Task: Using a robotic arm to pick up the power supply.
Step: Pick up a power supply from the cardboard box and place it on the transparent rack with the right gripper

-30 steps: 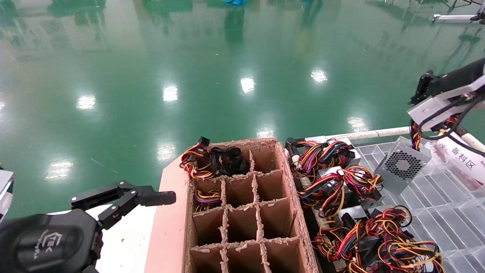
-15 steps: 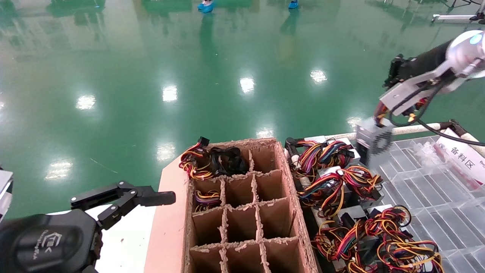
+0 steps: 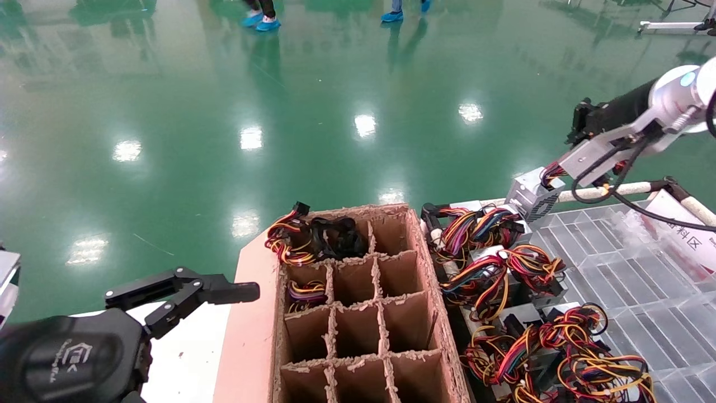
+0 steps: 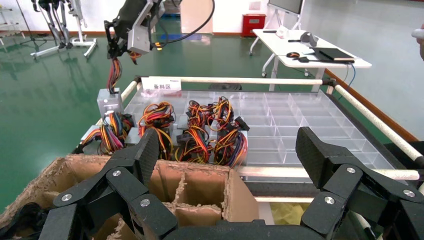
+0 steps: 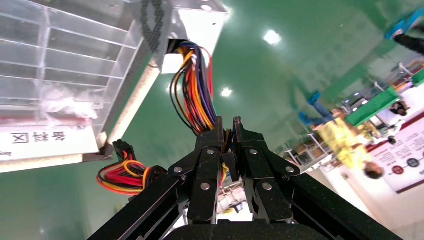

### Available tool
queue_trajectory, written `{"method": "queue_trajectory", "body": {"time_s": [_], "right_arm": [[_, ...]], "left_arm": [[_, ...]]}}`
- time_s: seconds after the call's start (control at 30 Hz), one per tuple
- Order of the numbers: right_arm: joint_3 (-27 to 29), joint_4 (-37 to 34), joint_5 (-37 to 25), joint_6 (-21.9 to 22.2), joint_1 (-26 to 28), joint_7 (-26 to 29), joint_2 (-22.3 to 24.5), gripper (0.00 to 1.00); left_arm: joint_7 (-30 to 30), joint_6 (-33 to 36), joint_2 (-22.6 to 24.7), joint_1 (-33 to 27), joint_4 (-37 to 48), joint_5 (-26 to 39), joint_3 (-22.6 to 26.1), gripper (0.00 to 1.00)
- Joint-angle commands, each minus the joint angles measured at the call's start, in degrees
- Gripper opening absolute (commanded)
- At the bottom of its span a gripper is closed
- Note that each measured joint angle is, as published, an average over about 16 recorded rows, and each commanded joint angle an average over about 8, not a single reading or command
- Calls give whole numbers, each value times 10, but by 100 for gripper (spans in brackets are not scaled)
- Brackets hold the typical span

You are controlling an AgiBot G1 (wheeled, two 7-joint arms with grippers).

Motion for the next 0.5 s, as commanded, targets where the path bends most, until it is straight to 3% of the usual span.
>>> {"method": "queue_trajectory", "body": {"time_s": [0.03, 0.5], "right_arm": [[-1, -2, -1, -2, 0, 0, 3, 0], [-14, -8, -19, -19, 6, 1, 37, 0]], "left_arm": [[0, 0, 0, 0, 0, 0, 0, 100], [0, 0, 0, 0, 0, 0, 0, 100]]}}
